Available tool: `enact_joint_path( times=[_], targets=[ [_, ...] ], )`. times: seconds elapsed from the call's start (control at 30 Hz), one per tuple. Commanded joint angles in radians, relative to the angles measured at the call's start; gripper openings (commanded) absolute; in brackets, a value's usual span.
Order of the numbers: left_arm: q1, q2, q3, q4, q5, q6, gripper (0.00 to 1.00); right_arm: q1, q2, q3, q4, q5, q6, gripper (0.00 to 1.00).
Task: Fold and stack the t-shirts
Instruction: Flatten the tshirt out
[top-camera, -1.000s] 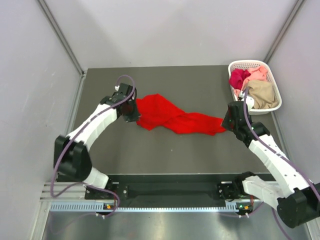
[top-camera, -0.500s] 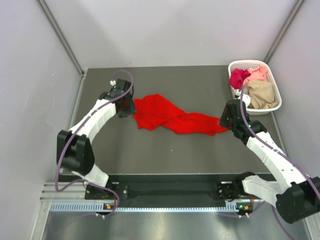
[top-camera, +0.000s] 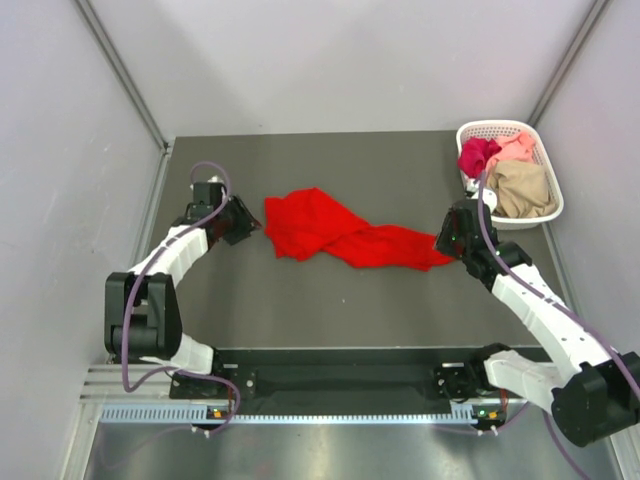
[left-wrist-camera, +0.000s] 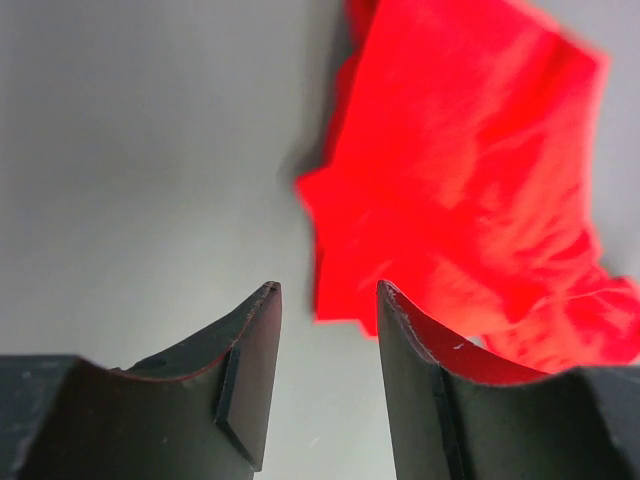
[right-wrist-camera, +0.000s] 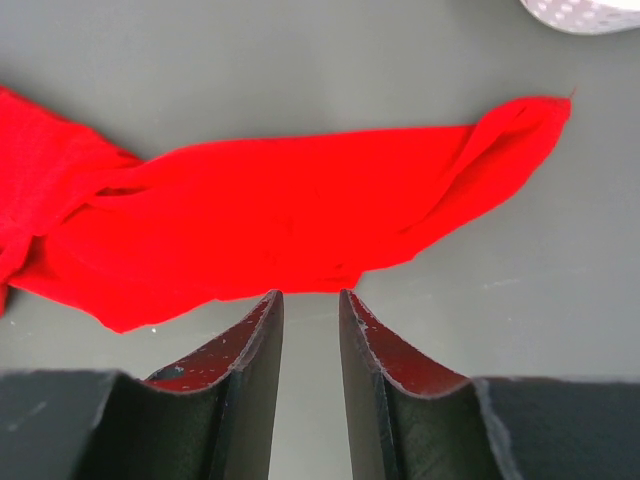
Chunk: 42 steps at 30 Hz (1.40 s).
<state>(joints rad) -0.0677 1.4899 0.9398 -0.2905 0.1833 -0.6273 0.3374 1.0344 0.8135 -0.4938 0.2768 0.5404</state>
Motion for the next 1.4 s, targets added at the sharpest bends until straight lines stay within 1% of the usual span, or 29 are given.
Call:
enact_joint_path(
  times=[0.0, 0.07, 0.1, 0.17, 0.2, 0.23, 0.33, 0.57, 0.73, 1.03, 1.37],
  targets=[
    [0.014, 0.006, -0.038, 0.250, 0.123, -0.038, 0.48, -0.001, -0.028, -0.010, 0.046, -0.005, -0.017, 0.30],
    [0.017, 0.018, -0.088, 0.312, 0.153, -0.045, 0.48, -0.001, -0.025, -0.010, 0.050, -0.011, -0.020, 0.29],
    [0.026, 0.021, -0.108, 0.382, 0.169, -0.052, 0.49, -0.003, -0.023, -0.011, 0.052, -0.011, -0.022, 0.30],
    [0.034, 0.032, -0.174, 0.459, 0.220, -0.066, 0.50, -0.003, -0.022, -0.005, 0.052, -0.016, -0.028, 0.30],
    [0.037, 0.035, -0.194, 0.528, 0.229, -0.083, 0.50, -0.001, -0.019, -0.005, 0.058, -0.016, -0.031, 0.30],
    [0.039, 0.041, -0.229, 0.556, 0.231, -0.089, 0.50, -0.003, -0.019, -0.007, 0.061, -0.018, -0.031, 0.30],
    [0.039, 0.058, -0.274, 0.623, 0.229, -0.103, 0.50, -0.001, -0.019, -0.004, 0.064, -0.025, -0.040, 0.30],
    [0.039, 0.118, -0.325, 0.726, 0.220, -0.123, 0.50, -0.001, -0.039, -0.011, 0.063, -0.027, -0.046, 0.31],
    [0.040, 0.145, -0.323, 0.752, 0.180, -0.115, 0.49, -0.003, -0.051, -0.013, 0.058, -0.019, -0.054, 0.31],
    [0.046, 0.202, -0.320, 0.826, 0.174, -0.127, 0.47, -0.003, -0.056, -0.016, 0.063, -0.014, -0.057, 0.31],
    [0.055, 0.234, -0.312, 0.838, 0.139, -0.123, 0.45, -0.001, -0.063, -0.014, 0.066, -0.007, -0.063, 0.31]
  ],
)
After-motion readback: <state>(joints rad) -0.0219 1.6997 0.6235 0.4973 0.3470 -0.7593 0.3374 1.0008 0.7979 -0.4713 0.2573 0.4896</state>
